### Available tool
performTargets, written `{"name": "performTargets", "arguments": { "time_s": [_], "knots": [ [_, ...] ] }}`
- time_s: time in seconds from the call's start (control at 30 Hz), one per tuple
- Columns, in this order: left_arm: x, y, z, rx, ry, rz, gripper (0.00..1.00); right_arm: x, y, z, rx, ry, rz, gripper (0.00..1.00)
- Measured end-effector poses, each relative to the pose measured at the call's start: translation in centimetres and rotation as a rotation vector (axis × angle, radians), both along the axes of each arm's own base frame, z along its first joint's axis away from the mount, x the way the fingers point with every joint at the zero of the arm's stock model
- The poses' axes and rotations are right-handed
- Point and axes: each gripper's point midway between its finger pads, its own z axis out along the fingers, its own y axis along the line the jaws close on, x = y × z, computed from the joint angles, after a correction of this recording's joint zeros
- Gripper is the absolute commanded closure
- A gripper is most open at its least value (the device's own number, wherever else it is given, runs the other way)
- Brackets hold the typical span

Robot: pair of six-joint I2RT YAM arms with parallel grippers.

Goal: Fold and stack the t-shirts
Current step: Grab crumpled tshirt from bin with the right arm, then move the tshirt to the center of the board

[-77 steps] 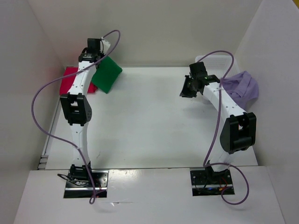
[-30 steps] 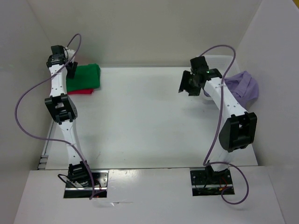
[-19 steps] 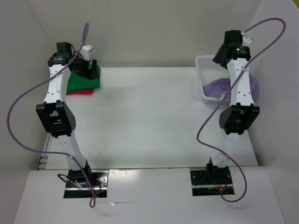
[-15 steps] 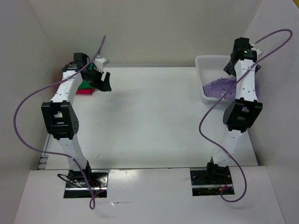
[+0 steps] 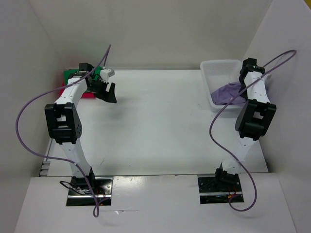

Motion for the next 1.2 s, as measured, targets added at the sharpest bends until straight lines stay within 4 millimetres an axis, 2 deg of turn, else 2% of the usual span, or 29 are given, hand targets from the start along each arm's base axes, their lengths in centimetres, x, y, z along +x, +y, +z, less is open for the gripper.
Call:
{"name": "performTargets", "arguments": {
  "time_s": [0.07,0.1,0.23,0.37,0.53,0.67,0.73,0.8,0.87,0.97,1.03,1.07,1.1,1.13,1.17,1.2],
  "knots": [
    [0.0,0.0,0.0,-0.002,0.000,-0.001,0.12,0.0,0.3,1.3,-0.009,-0.029,0.008,0.92],
    [0.0,-0.1,0.1,-0.003,-0.001,-0.001,0.12,0.0,0.4,1.9,-0.014,-0.044,0.007,1.00],
    [0.0,-0.5,0.1,-0.003,-0.001,-0.010,0.12,0.0,1.0,4.0,-0.047,-0.079,0.021,1.00],
    [-0.1,-0.9,0.1,0.003,-0.003,-0.019,0.12,0.7,2.9,6.8,-0.113,-0.114,0.065,1.00],
    [-0.2,-1.9,0.8,0.020,-0.021,-0.041,0.12,2.3,5.7,12.5,-0.174,-0.251,0.123,1.00],
    [-0.5,-2.8,2.2,0.049,-0.061,-0.061,0.12,1.8,6.9,16.6,-0.202,-0.342,0.162,1.00],
    [-0.9,-3.5,3.0,0.059,-0.080,-0.076,0.12,1.4,8.3,18.7,-0.231,-0.379,0.212,1.00],
    [-1.4,-4.1,3.6,0.059,-0.098,-0.090,0.12,1.6,11.5,21.1,-0.252,-0.433,0.315,1.00],
    [-1.7,-4.6,4.0,0.059,-0.109,-0.100,0.12,1.9,16.7,24.0,-0.277,-0.504,0.484,1.00],
    [-1.5,-4.2,4.2,0.075,-0.122,-0.084,0.12,1.0,27.9,28.7,-0.308,-0.649,0.796,1.00],
    [-1.1,-3.8,4.2,0.092,-0.133,-0.067,0.12,-1.1,36.1,32.4,-0.286,-0.776,1.006,1.00],
    [-0.9,-3.5,4.3,0.096,-0.137,-0.054,0.12,-2.4,39.3,34.4,-0.263,-0.838,1.089,1.00],
    [-0.8,-3.2,4.4,0.101,-0.139,-0.038,0.12,-3.4,41.8,36.6,-0.238,-0.906,1.142,1.00],
    [-0.7,-2.9,4.5,0.105,-0.141,-0.026,0.11,-4.2,42.9,39.1,-0.218,-0.984,1.155,1.00],
    [-0.6,-2.4,4.7,0.106,-0.148,-0.012,0.11,-4.8,43.2,41.6,-0.197,-1.068,1.143,1.00],
    [-0.4,-2.0,5.0,0.109,-0.157,0.002,0.11,-5.1,42.6,43.3,-0.189,-1.122,1.117,1.00]
  ]
}}
